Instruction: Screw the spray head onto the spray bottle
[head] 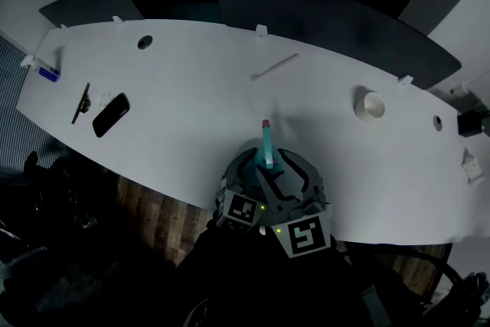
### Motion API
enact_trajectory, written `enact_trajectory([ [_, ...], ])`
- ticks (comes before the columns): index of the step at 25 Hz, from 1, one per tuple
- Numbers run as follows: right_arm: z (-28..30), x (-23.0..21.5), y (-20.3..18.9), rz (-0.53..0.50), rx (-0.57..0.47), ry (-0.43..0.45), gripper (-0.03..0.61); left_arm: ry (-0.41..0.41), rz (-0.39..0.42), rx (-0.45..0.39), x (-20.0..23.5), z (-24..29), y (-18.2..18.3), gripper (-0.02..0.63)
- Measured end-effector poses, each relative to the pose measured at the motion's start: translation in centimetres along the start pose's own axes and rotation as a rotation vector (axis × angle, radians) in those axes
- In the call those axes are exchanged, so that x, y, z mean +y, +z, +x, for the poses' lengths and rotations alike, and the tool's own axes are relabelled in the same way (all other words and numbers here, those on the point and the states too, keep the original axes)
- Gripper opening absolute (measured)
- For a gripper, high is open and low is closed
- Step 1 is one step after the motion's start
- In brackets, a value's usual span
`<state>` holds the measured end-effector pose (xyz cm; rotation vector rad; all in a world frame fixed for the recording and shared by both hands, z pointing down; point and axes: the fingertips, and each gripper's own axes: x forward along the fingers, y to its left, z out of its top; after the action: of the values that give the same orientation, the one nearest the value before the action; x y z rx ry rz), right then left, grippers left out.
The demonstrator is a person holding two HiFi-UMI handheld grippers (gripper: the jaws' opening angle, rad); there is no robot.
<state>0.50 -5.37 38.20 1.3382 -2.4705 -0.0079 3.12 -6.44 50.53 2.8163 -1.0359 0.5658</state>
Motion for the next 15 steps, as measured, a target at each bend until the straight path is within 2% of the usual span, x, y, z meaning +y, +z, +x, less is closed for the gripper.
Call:
enact_trajectory([
  [3, 1.3, -0.2, -0.1, -0.038, 0.065, -0.055, 0.172, -0.001, -0.011, 0.008, -0.1, -0.1, 0.2, 0.367],
  [6, 1.8, -0.8, 0.4, -0.012, 0.058, -0.077, 0.17, 0.003, -0.01, -0.008, -0.1, -0.1, 0.3, 0.367],
  [10, 2.2, -1.1, 0.0, 0.029, 0.099, -0.043, 0.162, 0.002, -0.007, -0.002, -0.1, -0.1, 0.2, 0.367],
  [12, 2.1, -0.9, 0.0, 0.052, 0.099, -0.019, 0.098, 0.0, -0.015, -0.004, -0.2, 0.0, 0.3, 0.367],
  [15, 1.9, -0.7, 0.2, 0.058, 0.081, -0.002, 0.092, 0.001, -0.008, 0.0, -0.1, -0.1, 0.2, 0.367],
])
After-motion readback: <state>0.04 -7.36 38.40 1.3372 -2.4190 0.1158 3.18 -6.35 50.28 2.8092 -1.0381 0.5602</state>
